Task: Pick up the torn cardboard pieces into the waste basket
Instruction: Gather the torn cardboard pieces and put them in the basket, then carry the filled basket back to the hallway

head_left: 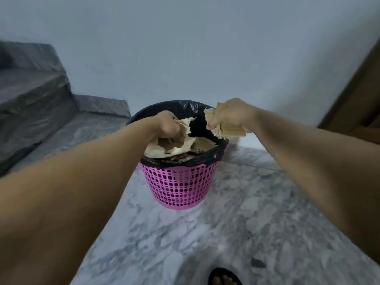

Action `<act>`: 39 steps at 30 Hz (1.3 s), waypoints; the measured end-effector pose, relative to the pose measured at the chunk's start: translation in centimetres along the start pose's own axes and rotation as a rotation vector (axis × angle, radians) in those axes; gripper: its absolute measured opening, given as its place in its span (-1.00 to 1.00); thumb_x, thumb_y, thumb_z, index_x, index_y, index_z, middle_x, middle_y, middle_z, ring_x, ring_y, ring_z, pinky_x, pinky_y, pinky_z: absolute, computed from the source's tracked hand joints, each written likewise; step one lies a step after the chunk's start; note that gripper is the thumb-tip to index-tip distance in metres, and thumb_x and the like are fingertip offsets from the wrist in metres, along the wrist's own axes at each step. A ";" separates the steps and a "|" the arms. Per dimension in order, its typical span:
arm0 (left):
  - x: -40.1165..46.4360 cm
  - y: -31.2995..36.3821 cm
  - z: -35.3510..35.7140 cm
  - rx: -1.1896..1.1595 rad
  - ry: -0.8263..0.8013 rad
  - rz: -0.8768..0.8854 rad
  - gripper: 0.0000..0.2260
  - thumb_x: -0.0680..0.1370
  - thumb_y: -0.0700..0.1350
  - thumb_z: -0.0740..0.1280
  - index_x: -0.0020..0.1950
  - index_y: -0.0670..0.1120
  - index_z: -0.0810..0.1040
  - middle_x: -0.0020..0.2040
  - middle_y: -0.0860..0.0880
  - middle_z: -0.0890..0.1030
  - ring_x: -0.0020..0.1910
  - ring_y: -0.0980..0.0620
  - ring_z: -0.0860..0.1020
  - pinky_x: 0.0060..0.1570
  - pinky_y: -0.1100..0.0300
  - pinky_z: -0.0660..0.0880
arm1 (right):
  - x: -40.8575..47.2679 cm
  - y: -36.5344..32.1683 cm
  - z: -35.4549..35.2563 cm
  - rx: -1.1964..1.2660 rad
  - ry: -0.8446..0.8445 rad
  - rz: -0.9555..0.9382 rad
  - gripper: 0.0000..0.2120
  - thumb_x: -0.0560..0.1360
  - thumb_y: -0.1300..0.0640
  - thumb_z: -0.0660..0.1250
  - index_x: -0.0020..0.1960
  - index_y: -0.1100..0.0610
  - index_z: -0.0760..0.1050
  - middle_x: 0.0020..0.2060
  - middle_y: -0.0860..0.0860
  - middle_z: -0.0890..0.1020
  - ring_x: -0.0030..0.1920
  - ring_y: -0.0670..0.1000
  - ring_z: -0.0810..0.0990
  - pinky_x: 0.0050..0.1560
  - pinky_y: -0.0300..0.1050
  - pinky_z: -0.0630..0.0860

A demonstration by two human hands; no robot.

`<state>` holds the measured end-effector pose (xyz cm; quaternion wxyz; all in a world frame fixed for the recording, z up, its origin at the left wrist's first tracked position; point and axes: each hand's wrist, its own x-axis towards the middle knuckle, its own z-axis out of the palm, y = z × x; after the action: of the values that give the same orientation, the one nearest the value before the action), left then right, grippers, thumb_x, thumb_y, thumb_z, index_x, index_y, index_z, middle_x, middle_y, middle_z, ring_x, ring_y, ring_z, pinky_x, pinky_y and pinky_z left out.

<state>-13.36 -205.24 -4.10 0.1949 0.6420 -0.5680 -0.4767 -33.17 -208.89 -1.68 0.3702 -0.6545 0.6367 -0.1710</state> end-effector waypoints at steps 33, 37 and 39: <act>3.3 -4.2 -2.3 0.701 0.705 -0.384 -0.71 0.48 -0.16 0.30 0.19 -0.15 0.51 0.29 -0.17 0.40 0.24 -0.21 0.32 0.29 -0.08 0.21 | 9.6 0.8 1.4 -0.524 0.080 -0.039 -0.33 0.28 0.27 0.51 0.35 0.22 0.38 0.34 0.21 0.37 0.35 0.25 0.34 0.25 0.17 0.39; 2.0 -3.5 -2.7 0.315 0.760 -0.700 -0.57 0.55 -0.13 0.28 0.38 -0.18 0.26 0.42 -0.21 0.21 0.34 -0.25 0.27 0.29 -0.13 0.29 | 9.2 0.3 0.8 -0.238 0.063 0.310 -0.41 0.47 0.22 0.39 0.41 0.25 0.23 0.30 0.20 0.37 0.27 0.26 0.43 0.07 0.03 0.47; 1.3 -4.0 -2.5 0.051 0.707 -0.874 -0.55 0.54 -0.19 0.30 0.40 -0.23 0.28 0.38 -0.28 0.32 0.29 -0.31 0.40 0.22 -0.09 0.43 | 9.0 1.0 0.9 -0.056 -0.002 0.550 -0.58 0.55 0.15 0.31 0.35 0.26 0.32 0.16 0.16 0.48 0.15 0.24 0.54 -0.02 -0.06 0.51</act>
<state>-9.19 -206.08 -6.64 0.1422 0.9428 -0.1607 -0.2551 -32.06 -217.15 -5.20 0.3849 -0.4671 0.7947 -0.0455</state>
